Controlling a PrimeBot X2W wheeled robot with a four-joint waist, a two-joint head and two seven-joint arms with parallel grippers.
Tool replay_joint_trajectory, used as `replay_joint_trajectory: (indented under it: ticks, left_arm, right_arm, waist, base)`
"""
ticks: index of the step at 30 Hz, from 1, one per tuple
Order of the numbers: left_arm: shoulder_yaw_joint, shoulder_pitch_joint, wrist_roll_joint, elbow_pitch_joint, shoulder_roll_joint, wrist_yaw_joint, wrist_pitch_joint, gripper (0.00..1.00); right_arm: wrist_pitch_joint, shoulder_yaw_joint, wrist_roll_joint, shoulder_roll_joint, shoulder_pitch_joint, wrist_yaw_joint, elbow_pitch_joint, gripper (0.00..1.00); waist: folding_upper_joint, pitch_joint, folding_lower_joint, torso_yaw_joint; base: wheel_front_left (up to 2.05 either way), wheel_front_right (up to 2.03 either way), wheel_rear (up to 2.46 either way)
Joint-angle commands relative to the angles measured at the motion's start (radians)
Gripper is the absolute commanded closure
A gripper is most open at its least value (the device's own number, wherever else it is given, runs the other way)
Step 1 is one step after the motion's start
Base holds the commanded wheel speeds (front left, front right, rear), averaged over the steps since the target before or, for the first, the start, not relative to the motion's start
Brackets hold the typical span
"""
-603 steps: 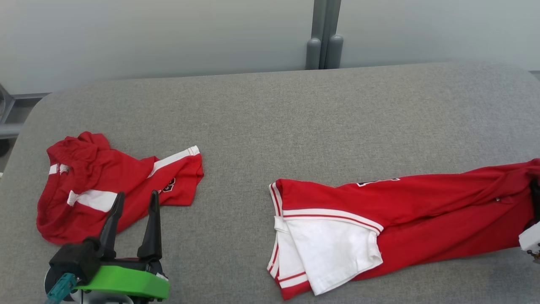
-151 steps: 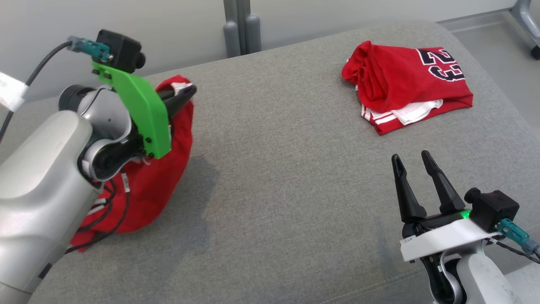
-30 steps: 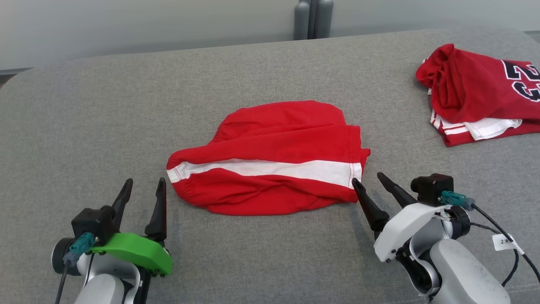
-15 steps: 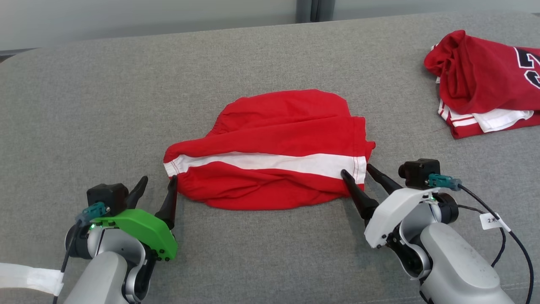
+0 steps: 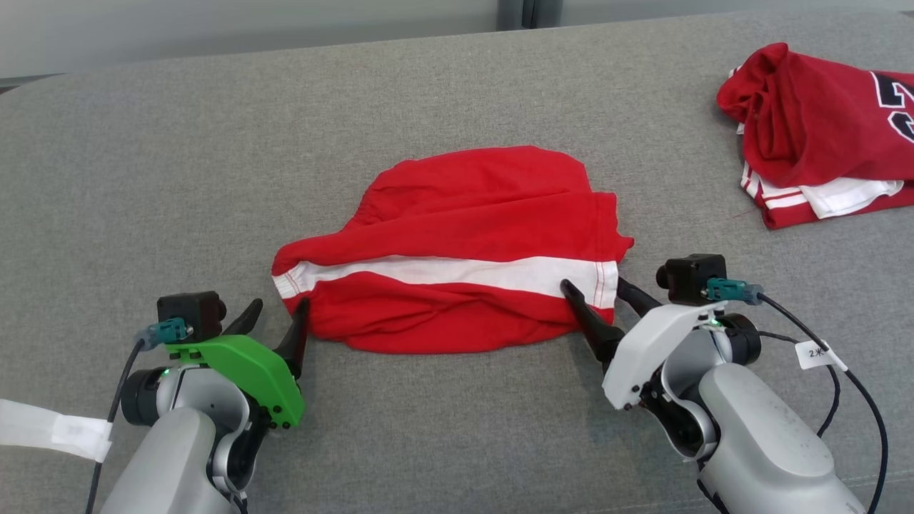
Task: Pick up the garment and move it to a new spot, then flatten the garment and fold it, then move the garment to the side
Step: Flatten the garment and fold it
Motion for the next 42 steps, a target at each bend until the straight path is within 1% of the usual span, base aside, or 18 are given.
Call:
replay_joint_trajectory:
  ticks: [1,14,15,16,17,18,19,20,26,31,34,38,39,42]
  left_arm:
    - [0.0,-0.021,-0.008,0.003,-0.003,-0.008,-0.003,0.0]
    - [-0.021,-0.038,-0.029,0.022,-0.014,-0.037,-0.001,0.0]
    - [-0.023,-0.039,-0.031,0.024,-0.014,-0.04,-0.001,0.09]
    - [-0.024,-0.04,-0.033,0.026,-0.014,-0.042,-0.002,0.22]
    - [-0.025,-0.04,-0.036,0.027,-0.013,-0.043,-0.004,0.38]
    - [-0.026,-0.04,-0.037,0.029,-0.013,-0.044,-0.005,0.55]
    - [-0.027,-0.04,-0.038,0.031,-0.012,-0.045,-0.006,0.69]
    - [-0.027,-0.04,-0.039,0.033,-0.012,-0.046,-0.008,1.0]
    - [-0.031,-0.039,-0.044,0.039,-0.008,-0.054,-0.025,1.0]
    - [-0.024,-0.024,-0.037,0.008,0.007,-0.048,-0.055,1.0]
    - [-0.018,-0.001,-0.028,-0.032,0.022,-0.042,-0.082,1.0]
    - [-0.013,0.037,-0.011,-0.121,0.049,-0.017,-0.098,1.0]
    - [-0.013,0.037,-0.011,-0.121,0.049,-0.017,-0.098,1.0]
    - [-0.01,0.088,-0.011,-0.216,0.064,0.008,-0.091,1.0]
  right_arm:
    - [0.006,0.002,-0.006,0.002,-0.008,0.0,-0.007,0.0]
    - [0.017,-0.013,-0.018,0.018,0.011,0.0,-0.028,0.0]
    - [0.019,-0.015,-0.018,0.02,0.012,0.0,-0.027,0.0]
    - [0.019,-0.015,-0.018,0.021,0.012,0.0,-0.026,0.04]
    - [0.02,-0.016,-0.018,0.023,0.014,0.0,-0.025,0.28]
    - [0.019,-0.017,-0.017,0.024,0.017,0.0,-0.025,0.6]
    - [0.016,-0.019,-0.016,0.025,0.018,0.0,-0.025,0.84]
    - [0.014,-0.019,-0.015,0.026,0.019,0.0,-0.025,1.0]
    - [-0.003,-0.031,-0.018,0.029,0.024,0.0,-0.023,1.0]
    - [-0.05,-0.047,-0.029,0.028,0.032,0.0,-0.042,1.0]
    - [-0.091,-0.06,-0.039,0.021,0.048,0.0,-0.063,1.0]
    - [-0.138,-0.075,-0.045,0.007,0.074,0.0,-0.103,1.0]
    - [-0.138,-0.075,-0.045,0.007,0.074,0.0,-0.103,1.0]
    - [-0.172,-0.094,-0.049,-0.005,0.119,0.0,-0.15,1.0]
  waist:
    - [0.0,0.0,0.0,-0.002]
    - [0.0,-0.003,0.0,-0.005]
    - [0.0,-0.003,0.0,-0.005]
    - [0.0,-0.004,0.0,-0.006]
    - [0.0,-0.006,0.0,-0.007]
    - [0.0,-0.007,0.0,-0.008]
    - [0.0,-0.008,0.0,-0.008]
    - [0.0,-0.01,0.0,-0.009]
    - [0.0,-0.022,0.0,-0.01]
    - [0.0,-0.042,0.0,-0.01]
    - [0.0,-0.061,0.0,-0.01]
    - [0.0,-0.087,0.0,-0.011]
    - [0.0,-0.087,0.0,-0.011]
    - [0.0,-0.114,0.0,-0.008]
  base:
    - [0.0,0.0,0.0]
    - [0.0,0.0,0.0]
    - [0.0,0.0,0.0]
    - [0.0,0.0,0.0]
    - [0.0,0.0,0.0]
    - [0.0,0.0,0.0]
    - [0.0,0.0,0.0]
    - [0.0,0.0,0.0]
    - [0.0,0.0,0.0]
    - [0.0,0.0,0.0]
    - [0.0,0.0,0.0]
    - [0.0,0.0,0.0]
    - [0.0,0.0,0.0]
    - [0.0,0.0,0.0]
